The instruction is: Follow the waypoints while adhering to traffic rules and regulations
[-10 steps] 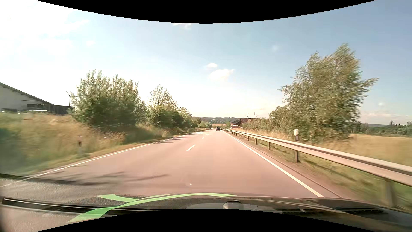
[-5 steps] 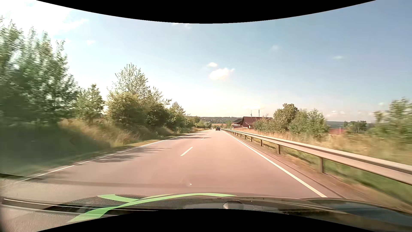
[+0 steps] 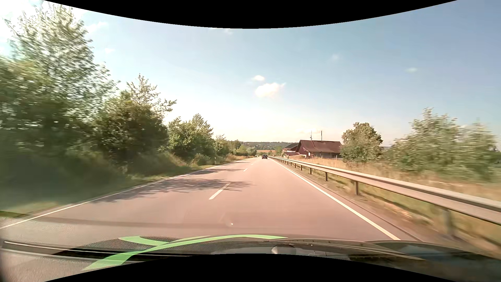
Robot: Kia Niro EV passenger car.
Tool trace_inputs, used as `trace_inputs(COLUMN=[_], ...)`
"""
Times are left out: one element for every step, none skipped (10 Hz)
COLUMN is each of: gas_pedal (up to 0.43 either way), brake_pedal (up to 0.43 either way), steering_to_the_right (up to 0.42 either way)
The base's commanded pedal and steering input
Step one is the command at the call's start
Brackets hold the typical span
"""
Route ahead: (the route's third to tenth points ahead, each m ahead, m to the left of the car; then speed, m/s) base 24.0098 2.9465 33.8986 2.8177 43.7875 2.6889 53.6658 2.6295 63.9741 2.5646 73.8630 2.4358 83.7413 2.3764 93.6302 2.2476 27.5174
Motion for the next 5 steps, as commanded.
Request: trace_inputs(gas_pedal=[0.169, 0.177, 0.177, 0.177, 0.177], brake_pedal=[0.0, 0.0, 0.0, 0.0, 0.0], steering_to_the_right=[0.001, 0.001, 0.001, 0.001, 0.001])
